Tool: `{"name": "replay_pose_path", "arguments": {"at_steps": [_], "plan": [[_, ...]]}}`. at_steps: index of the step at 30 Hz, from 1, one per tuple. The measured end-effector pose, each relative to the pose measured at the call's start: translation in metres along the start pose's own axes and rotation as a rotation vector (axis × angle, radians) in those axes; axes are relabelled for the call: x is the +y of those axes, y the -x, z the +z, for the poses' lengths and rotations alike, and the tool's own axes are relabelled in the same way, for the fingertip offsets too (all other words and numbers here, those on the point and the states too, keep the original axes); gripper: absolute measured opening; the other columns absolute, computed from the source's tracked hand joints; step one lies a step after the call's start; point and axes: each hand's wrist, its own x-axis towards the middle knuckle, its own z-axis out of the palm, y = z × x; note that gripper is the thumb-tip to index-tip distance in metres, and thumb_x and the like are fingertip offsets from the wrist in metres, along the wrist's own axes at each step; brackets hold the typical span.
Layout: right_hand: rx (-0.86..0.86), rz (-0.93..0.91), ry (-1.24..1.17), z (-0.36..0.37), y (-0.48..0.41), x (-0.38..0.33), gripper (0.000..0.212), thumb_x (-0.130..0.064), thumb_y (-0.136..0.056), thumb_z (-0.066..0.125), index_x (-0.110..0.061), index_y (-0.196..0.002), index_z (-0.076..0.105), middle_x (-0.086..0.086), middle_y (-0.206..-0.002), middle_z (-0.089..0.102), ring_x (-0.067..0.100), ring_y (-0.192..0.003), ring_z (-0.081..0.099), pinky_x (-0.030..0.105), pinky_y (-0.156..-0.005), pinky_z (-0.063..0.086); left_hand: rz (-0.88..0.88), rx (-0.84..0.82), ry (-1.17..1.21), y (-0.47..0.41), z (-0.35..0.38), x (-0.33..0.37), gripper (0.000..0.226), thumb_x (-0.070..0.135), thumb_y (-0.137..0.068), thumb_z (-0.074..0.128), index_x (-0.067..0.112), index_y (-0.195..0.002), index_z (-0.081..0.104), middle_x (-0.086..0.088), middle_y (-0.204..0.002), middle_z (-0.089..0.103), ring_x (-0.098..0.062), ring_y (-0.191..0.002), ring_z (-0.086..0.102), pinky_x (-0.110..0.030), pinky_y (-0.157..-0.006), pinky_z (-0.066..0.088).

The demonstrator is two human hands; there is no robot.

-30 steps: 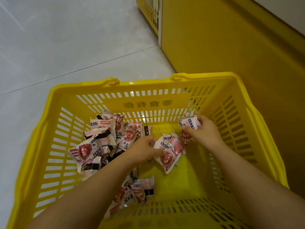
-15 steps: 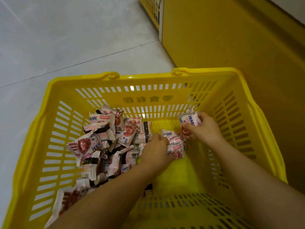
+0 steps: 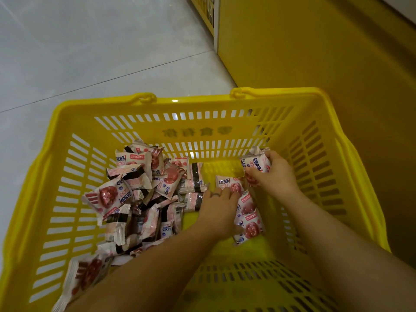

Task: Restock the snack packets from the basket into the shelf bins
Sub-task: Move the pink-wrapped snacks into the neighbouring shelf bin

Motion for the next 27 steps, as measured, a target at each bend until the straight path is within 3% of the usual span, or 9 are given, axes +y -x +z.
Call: {"name": "replay_pose_path", "arguments": {"at_steps": [4,7,10,13,17,19,21,24,27], "plan": [[-0.021,0.018,0.053,0.0,-0.001,0.0,0.046,-0.03,-0.079,0.076,-0.014,-0.117,0.056,0.012,-0.109,0.063,0.028,-0.098,0.063,0.045,-0.084,0.053,0.08,-0.047,0.137,0.005,-0.001,0.016,0.078,0.031,-0.083,0.07,0.014,-0.144,0.025,-0.013,-0.148,0.027,-0.034,-0.126,0.043,-0.046,-0.104,0.036],[-0.027,0.038,0.069,0.001,-0.001,0.001,0.05,-0.031,-0.079,0.076,-0.014,-0.121,0.056,0.012,-0.111,0.063,0.028,-0.1,0.062,0.045,-0.085,0.053,0.176,-0.103,0.232,0.012,0.001,0.023,0.071,0.009,-0.085,0.065,0.015,-0.144,0.027,-0.013,-0.142,0.038,-0.034,-0.121,0.048,-0.043,-0.092,0.045],[-0.029,0.046,0.059,0.0,0.0,0.002,0.05,-0.031,-0.079,0.077,-0.013,-0.121,0.057,0.012,-0.111,0.063,0.028,-0.099,0.062,0.044,-0.086,0.053,0.256,-0.2,0.189,0.016,0.003,0.027,0.08,0.016,-0.083,0.07,0.015,-0.147,0.022,-0.016,-0.134,0.043,-0.036,-0.115,0.051,-0.043,-0.081,0.046],[-0.03,0.049,0.055,0.0,0.001,0.002,0.052,-0.03,-0.079,0.077,-0.013,-0.123,0.056,0.013,-0.112,0.062,0.028,-0.1,0.062,0.044,-0.087,0.053,0.253,-0.255,0.187,0.018,0.003,0.03,0.088,0.022,-0.08,0.075,0.015,-0.148,0.019,-0.017,-0.133,0.044,-0.037,-0.113,0.052,-0.044,-0.082,0.047],[-0.036,0.055,0.049,0.0,0.0,0.004,0.051,-0.031,-0.078,0.077,-0.012,-0.121,0.057,0.012,-0.111,0.063,0.028,-0.099,0.062,0.044,-0.085,0.053,0.216,-0.29,0.234,0.017,-0.001,0.02,0.08,0.019,-0.081,0.074,0.016,-0.145,0.026,-0.017,-0.128,0.053,-0.036,-0.112,0.055,-0.041,-0.083,0.047],[-0.034,0.063,0.052,0.001,-0.001,0.004,0.05,-0.031,-0.078,0.077,-0.013,-0.12,0.056,0.011,-0.11,0.063,0.027,-0.098,0.062,0.043,-0.084,0.054,0.195,-0.252,0.237,0.017,-0.009,0.006,0.075,0.019,-0.081,0.072,0.019,-0.143,0.03,-0.014,-0.127,0.056,-0.032,-0.111,0.056,-0.037,-0.082,0.047],[-0.033,0.065,0.042,0.001,-0.002,0.004,0.051,-0.031,-0.079,0.077,-0.013,-0.122,0.056,0.011,-0.111,0.063,0.027,-0.099,0.062,0.044,-0.086,0.054,0.157,-0.177,0.24,0.017,-0.02,-0.012,0.073,0.021,-0.083,0.07,0.024,-0.144,0.029,-0.009,-0.132,0.055,-0.028,-0.116,0.055,-0.039,-0.09,0.048],[-0.035,0.062,0.035,0.002,-0.003,0.004,0.054,-0.031,-0.079,0.077,-0.012,-0.125,0.055,0.012,-0.113,0.064,0.028,-0.102,0.062,0.044,-0.087,0.053,0.137,-0.009,0.075,0.012,-0.036,-0.037,0.071,0.029,-0.089,0.063,0.026,-0.146,0.022,-0.008,-0.128,0.058,-0.028,-0.113,0.055,-0.044,-0.097,0.044],[-0.041,0.066,0.052,0.003,-0.001,0.006,0.054,-0.03,-0.079,0.077,-0.01,-0.125,0.056,0.013,-0.114,0.062,0.029,-0.103,0.061,0.045,-0.087,0.052,0.111,0.068,-0.059,-0.004,-0.046,-0.046,0.06,0.029,-0.091,0.058,0.02,-0.143,0.03,-0.008,-0.13,0.054,-0.029,-0.116,0.05,-0.042,-0.1,0.036]]}}
